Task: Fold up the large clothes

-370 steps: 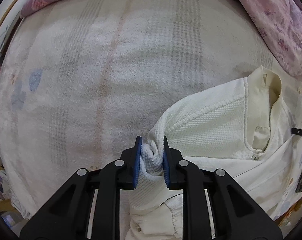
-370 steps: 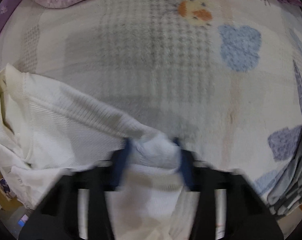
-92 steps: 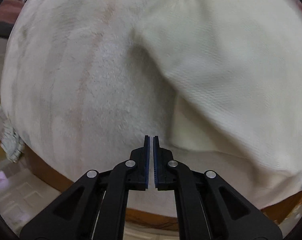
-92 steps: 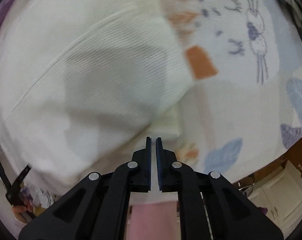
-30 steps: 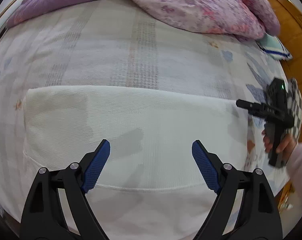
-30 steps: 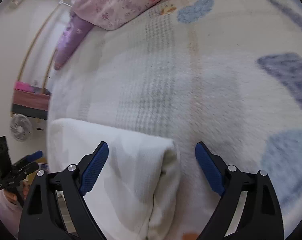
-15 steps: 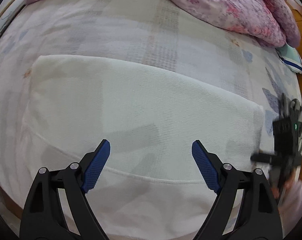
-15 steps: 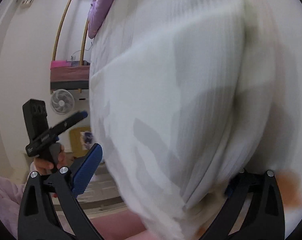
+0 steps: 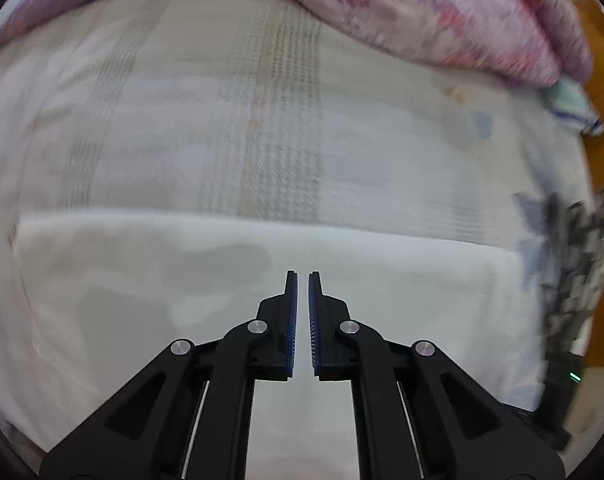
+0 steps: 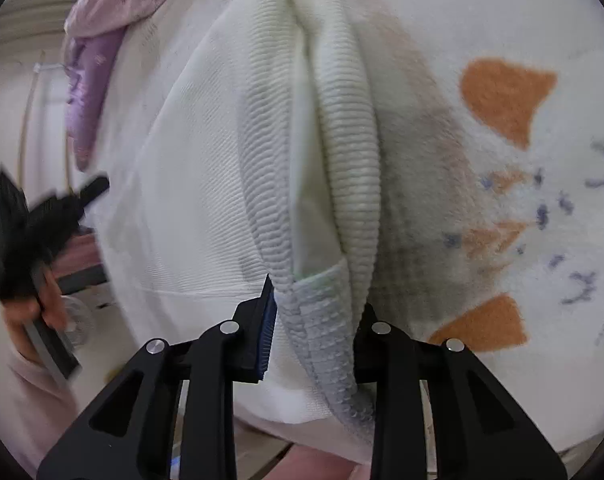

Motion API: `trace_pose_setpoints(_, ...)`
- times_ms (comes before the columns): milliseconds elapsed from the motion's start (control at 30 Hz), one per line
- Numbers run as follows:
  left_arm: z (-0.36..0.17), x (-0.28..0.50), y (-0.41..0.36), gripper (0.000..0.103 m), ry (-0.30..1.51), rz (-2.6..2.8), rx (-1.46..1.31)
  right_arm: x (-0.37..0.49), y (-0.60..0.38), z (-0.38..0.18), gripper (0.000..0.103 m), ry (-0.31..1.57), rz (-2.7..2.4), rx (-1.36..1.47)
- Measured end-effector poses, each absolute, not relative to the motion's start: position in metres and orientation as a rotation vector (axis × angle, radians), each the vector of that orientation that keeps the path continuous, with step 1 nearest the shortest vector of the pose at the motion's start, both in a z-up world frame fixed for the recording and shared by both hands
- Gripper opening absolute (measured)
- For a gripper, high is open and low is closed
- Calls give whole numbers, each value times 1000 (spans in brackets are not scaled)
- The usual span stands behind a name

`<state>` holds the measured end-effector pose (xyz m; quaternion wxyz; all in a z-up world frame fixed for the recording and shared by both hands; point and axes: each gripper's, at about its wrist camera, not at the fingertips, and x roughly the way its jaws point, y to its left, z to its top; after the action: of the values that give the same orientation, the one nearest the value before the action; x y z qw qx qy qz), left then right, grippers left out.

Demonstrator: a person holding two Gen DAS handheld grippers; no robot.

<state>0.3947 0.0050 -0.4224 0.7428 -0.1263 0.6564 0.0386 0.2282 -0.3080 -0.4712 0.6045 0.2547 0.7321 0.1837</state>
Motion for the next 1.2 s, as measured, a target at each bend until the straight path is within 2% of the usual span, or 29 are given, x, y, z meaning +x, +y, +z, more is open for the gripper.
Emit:
trace_pose_setpoints(33, -431, 403, 5, 0, 1473, 80, -271, 229, -303, -469, 26, 1697, 394, 559)
trace_pose_setpoints(133, -489, 419, 3, 0, 1675, 63, -293, 230, -289, -471, 26, 1727, 284, 513)
trace_pose_setpoints(167, -502, 420, 4, 2, 1686, 65, -293, 228, -286, -476, 27, 1745, 257, 494)
trace_pose_setpoints(300, -511, 427, 11, 3, 1696, 25, -321, 238, -262, -486, 38, 1775, 196, 405)
trace_pose_setpoints(467, -505, 395, 13, 2, 1839, 96, -449, 244, -243, -482, 39, 1793, 178, 316)
trace_pose_setpoints(533, -515, 376, -11, 3, 1788, 73, -260, 246, -248, -484, 42, 1800, 170, 349)
trace_pose_setpoints(667, -517, 376, -1, 2, 1788, 140, -378, 250, -243, -488, 43, 1783, 197, 350)
trace_pose_setpoints(767, -506, 342, -6, 2, 1793, 142, -360, 249, -243, -487, 44, 1799, 199, 371)
trace_pose_setpoints(900, -519, 327, -10, 4, 1708, 161, -356, 253, -246, -497, 48, 1792, 208, 351)
trace_pose_setpoints(1067, -513, 291, -22, 2, 1880, 155, -361, 252, -242, -490, 48, 1822, 200, 344)
trace_pose_setpoints(1200, -539, 260, -28, 4, 1741, 186, -361, 258, -231, -500, 54, 1811, 222, 312)
